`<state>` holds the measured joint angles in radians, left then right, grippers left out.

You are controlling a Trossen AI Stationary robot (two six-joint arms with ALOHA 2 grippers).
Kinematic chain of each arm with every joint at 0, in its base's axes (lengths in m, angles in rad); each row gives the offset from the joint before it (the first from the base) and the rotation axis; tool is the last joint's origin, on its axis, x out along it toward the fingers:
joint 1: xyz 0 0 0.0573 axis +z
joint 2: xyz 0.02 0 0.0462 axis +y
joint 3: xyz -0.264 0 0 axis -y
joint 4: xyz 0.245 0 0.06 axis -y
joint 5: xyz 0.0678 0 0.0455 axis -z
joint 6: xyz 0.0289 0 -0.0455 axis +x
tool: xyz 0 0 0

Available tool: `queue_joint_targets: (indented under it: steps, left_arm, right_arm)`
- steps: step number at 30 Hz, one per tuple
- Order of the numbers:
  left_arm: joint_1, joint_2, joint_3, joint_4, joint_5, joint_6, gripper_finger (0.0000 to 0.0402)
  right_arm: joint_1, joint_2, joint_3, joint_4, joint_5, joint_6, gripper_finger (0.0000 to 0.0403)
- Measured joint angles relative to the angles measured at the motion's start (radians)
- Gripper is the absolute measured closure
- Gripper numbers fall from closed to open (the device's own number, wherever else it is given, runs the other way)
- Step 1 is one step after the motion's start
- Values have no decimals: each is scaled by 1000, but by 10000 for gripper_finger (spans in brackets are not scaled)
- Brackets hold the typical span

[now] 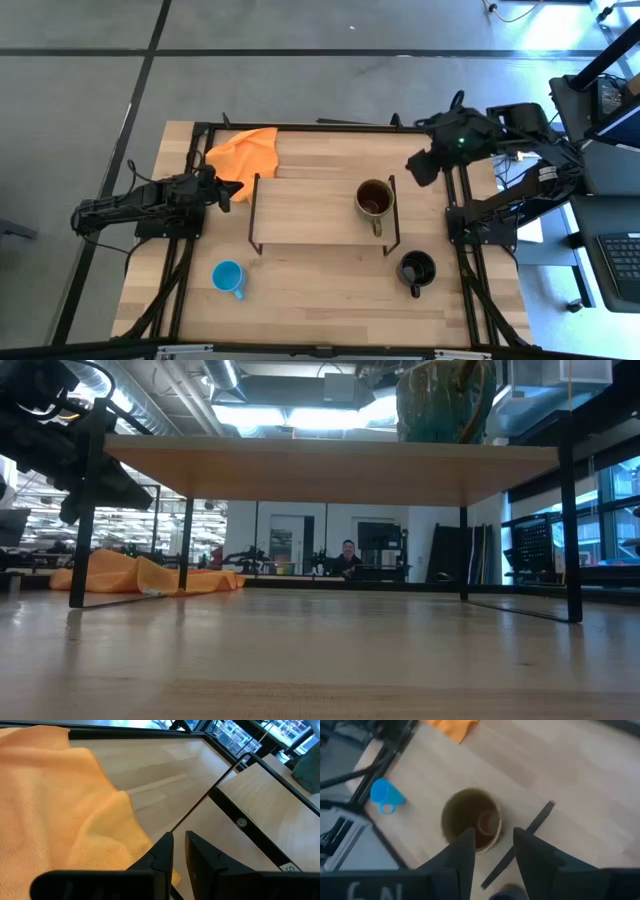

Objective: Stack small to large cups/mugs on shelf
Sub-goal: Put the dark blue mug on the shelf

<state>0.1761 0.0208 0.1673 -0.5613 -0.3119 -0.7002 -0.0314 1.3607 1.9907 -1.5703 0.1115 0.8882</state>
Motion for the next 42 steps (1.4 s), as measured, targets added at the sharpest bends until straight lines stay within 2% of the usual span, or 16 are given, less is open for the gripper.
queue_joint_targets:
  steps: [6,14,16,20,23,29,36,42]
  left_arm:
    - [0,0,0,0,0,4,360]
    - [0,0,-1,1,-1,5,360]
    - [0,0,-1,1,-1,5,360]
    - [0,0,-1,2,-1,5,360]
    - [0,0,-1,2,-1,5,360]
    - [0,0,-1,2,-1,5,360]
    - [0,0,-2,5,-1,39,360]
    - [0,0,-2,5,-1,40,360]
  right_arm:
    - [46,8,0,0,-49,57,267]
    - [136,7,-2,1,-142,236,267]
    - [164,7,-22,-1,-168,291,267]
    - [230,7,-87,0,-288,402,267]
    - [282,7,-141,-2,-323,471,267]
    - [392,7,-182,-1,-306,578,267]
    - [488,10,-182,-1,-157,693,267]
    - [561,45,-182,0,-166,701,267]
